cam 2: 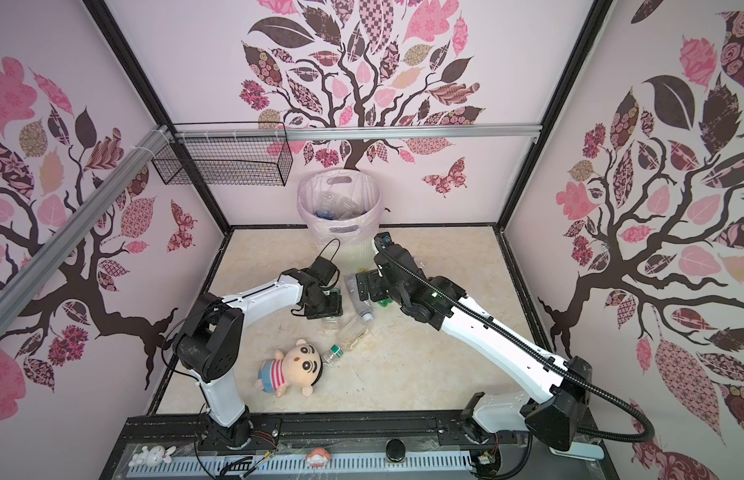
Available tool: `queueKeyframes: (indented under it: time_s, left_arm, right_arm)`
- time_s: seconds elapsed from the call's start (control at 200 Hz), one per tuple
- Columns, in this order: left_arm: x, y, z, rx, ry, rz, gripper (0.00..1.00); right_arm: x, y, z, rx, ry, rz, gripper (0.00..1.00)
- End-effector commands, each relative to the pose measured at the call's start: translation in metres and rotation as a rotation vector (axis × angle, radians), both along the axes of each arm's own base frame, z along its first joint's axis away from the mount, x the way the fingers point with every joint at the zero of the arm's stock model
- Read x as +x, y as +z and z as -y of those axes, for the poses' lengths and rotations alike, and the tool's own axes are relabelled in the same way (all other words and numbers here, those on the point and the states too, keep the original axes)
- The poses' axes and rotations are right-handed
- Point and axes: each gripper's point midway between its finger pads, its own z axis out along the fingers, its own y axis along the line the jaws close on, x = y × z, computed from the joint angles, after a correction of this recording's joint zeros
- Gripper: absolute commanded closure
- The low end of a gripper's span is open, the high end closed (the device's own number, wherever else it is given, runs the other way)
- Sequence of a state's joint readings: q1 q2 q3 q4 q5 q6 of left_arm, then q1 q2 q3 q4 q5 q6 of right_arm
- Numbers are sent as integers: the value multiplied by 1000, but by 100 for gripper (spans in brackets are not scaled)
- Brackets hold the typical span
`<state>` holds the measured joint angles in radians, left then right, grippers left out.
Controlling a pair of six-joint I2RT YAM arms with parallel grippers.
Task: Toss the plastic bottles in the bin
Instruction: 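Close the left gripper around the clear green-labelled tea bottle's body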
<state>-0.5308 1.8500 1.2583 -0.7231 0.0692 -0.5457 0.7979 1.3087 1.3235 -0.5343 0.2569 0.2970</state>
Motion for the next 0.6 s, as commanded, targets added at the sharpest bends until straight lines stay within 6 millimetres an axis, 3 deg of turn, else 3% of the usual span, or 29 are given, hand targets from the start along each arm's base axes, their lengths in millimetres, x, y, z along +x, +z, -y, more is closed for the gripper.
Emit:
queueKeyframes:
  time_s: [0.0, 0.135, 0.355, 0.595]
  left_arm:
    - [-9, -21, -18, 95, 6, -49, 33]
    - [-7, -20, -20, 108, 6, -36, 32]
    - [-8, -15, -21, 99, 7, -21, 46]
    - [-6, 16, -20, 54, -20, 47, 52]
  right_arm:
    - [1, 1, 0, 22, -7, -10, 0]
    - [0, 0, 1, 24, -6, -13, 0]
    - [-3, 0, 8, 28, -20, -12, 0]
    - [-3, 0, 14, 75, -40, -53, 0]
